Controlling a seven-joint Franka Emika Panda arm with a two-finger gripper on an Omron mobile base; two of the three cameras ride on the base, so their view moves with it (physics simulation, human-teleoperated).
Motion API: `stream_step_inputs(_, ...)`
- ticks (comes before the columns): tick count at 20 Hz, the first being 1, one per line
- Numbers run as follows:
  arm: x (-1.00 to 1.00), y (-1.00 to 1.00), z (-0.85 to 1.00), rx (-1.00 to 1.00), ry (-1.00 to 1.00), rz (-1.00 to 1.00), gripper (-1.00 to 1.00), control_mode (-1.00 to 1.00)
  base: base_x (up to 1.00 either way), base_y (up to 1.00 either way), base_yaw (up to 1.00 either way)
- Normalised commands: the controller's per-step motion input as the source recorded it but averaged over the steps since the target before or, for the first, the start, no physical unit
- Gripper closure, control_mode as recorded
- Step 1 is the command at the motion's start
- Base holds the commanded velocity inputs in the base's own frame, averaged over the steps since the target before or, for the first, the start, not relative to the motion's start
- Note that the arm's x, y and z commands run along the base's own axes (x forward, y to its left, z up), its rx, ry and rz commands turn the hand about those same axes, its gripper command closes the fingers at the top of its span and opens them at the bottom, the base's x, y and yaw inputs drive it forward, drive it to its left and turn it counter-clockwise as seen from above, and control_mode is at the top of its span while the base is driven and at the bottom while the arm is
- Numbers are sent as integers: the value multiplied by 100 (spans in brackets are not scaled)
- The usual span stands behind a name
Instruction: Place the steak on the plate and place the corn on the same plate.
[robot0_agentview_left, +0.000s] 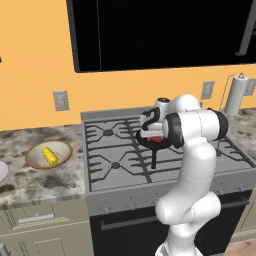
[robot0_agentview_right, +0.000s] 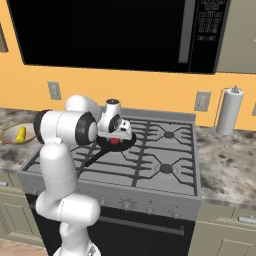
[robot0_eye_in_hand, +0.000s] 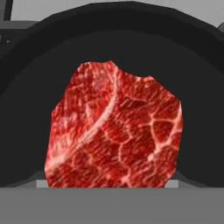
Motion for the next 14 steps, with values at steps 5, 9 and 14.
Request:
stream_step_inputs(5,-2,0,15,0,0,0,100,-100,0,0,0)
stream_step_inputs(9,-4,0,23,0,0,0,100,-100,0,0,0)
stream_step_inputs(14,-27,-2,27,0,0,0,100,-100,0,0,0)
